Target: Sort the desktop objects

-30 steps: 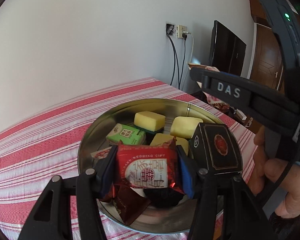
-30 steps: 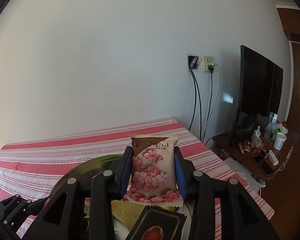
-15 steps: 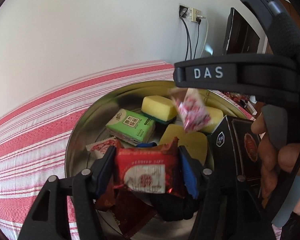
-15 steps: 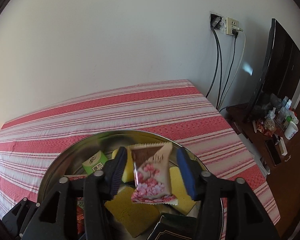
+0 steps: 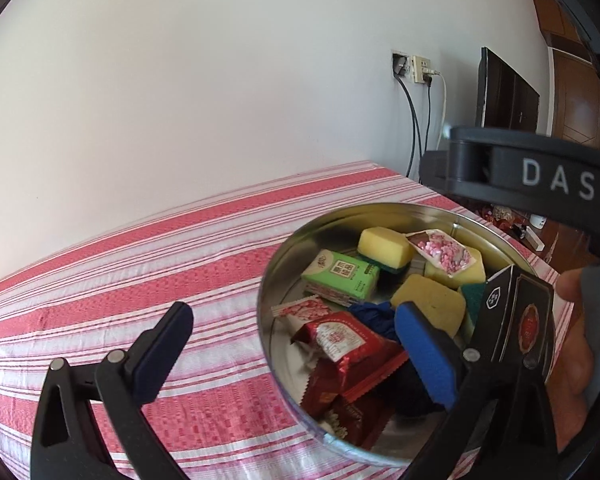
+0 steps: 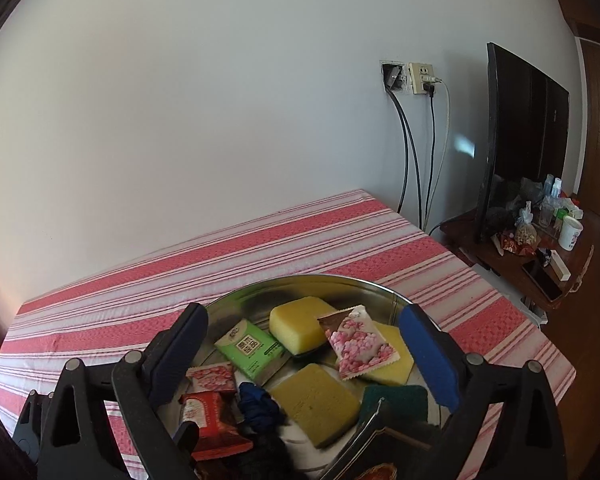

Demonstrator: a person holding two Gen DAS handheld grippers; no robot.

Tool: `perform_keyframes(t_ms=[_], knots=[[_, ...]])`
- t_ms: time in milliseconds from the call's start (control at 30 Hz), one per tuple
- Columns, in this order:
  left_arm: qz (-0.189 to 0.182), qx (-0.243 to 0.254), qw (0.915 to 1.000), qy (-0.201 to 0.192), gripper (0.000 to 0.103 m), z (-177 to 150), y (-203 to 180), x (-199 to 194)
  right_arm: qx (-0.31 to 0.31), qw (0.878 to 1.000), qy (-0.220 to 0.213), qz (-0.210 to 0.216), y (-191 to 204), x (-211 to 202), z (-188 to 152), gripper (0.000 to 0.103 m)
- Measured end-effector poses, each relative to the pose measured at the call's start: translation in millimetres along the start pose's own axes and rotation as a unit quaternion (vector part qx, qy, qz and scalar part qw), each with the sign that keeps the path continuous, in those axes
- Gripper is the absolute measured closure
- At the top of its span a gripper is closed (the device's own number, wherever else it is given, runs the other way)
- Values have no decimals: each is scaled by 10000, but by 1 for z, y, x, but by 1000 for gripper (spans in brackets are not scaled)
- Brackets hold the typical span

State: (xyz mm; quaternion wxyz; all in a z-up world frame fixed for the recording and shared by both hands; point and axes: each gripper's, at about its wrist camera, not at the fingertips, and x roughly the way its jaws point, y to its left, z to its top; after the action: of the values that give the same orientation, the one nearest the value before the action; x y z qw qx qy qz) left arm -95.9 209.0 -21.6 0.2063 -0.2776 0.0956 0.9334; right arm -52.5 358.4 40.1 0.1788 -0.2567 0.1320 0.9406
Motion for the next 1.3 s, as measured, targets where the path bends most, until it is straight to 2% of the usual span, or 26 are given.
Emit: perform_keyframes(t_ms=[200, 400, 700, 933, 1100, 1300], knots=[[397, -70, 9992, -2, 1, -5, 33, -14, 288, 9995, 2, 157, 22, -17, -16, 3], [799, -72, 9967, -138, 1, -13, 58, -28, 337, 9981, -492, 122, 45, -45, -34, 3], [1092, -379, 9932, -99, 1, -28, 99, -38, -187, 9944, -1035, 19, 94, -70, -53, 3], [1511, -491, 9872, -107, 1, -40, 124, -43, -260, 9922, -1197, 211, 121, -81, -61, 3], [1574, -769, 9845, -84, 1, -51, 147, -48, -339, 9893, -1403, 197, 140, -88, -71, 3], [1886, -969, 9772, -87, 0, -61, 171, -54, -555, 9885, -1365, 328, 163, -87, -80, 3]])
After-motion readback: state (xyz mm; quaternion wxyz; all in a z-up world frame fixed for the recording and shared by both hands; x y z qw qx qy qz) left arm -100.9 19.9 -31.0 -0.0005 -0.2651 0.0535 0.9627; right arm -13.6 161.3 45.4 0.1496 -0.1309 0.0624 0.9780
